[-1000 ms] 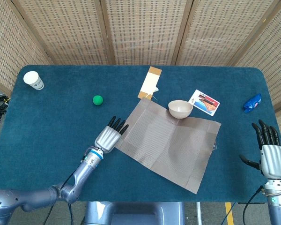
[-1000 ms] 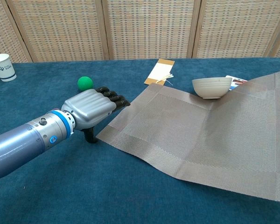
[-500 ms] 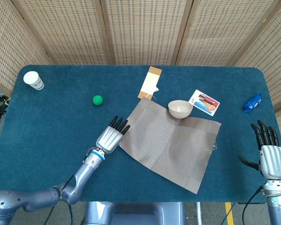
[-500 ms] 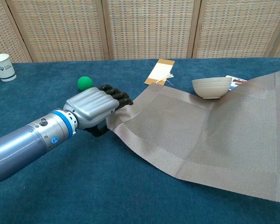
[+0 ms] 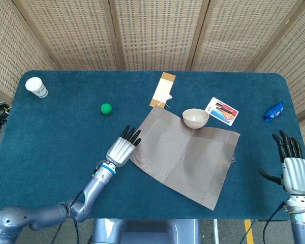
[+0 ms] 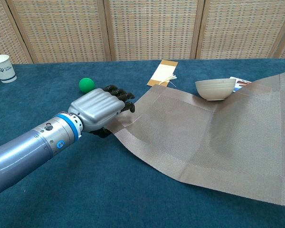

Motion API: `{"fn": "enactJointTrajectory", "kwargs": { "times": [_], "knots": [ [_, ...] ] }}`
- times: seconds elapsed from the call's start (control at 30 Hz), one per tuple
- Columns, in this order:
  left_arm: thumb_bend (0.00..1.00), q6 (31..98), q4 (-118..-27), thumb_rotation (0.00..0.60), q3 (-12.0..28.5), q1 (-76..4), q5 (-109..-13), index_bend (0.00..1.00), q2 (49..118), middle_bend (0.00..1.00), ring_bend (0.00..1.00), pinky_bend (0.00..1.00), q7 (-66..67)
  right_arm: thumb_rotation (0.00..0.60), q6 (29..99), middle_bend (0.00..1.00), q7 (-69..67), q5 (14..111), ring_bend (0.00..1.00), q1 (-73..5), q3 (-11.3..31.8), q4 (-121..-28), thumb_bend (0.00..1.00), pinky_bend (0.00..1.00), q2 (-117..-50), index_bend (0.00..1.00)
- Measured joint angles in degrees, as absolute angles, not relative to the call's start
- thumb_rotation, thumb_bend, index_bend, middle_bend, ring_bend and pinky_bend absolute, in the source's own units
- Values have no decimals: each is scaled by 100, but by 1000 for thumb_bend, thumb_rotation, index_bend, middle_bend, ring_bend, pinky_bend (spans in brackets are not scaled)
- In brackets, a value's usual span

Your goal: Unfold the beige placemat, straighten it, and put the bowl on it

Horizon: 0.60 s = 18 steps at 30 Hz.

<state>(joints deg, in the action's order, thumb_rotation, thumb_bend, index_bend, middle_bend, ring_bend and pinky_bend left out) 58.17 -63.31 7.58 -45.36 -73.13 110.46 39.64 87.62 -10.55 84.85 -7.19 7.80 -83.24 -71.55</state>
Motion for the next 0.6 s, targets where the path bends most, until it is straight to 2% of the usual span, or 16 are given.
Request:
{"fn": "enactJointTrajectory", "kwargs": {
  "times": [0.17,0.27,0.6],
  "knots": [
    [558,5944,-6264,600,744,-4523,-7424,459,11083,0,0,0,3890,600,8750,0,-1097,8485,0,-712,777,-8348,127,0,-7135,101],
    [558,6041,-6199,600,741,-4501,-7502,544,11116,0,0,0,3778,600,8727,0,-1105,8492,0,-715,766,-8365,128,0,-7126,101],
    [557,6271,-5964,600,725,-4418,-7692,655,11208,0,0,0,3502,600,8722,0,-1104,8512,0,-705,748,-8416,128,0,-7109,122]
  ]
}}
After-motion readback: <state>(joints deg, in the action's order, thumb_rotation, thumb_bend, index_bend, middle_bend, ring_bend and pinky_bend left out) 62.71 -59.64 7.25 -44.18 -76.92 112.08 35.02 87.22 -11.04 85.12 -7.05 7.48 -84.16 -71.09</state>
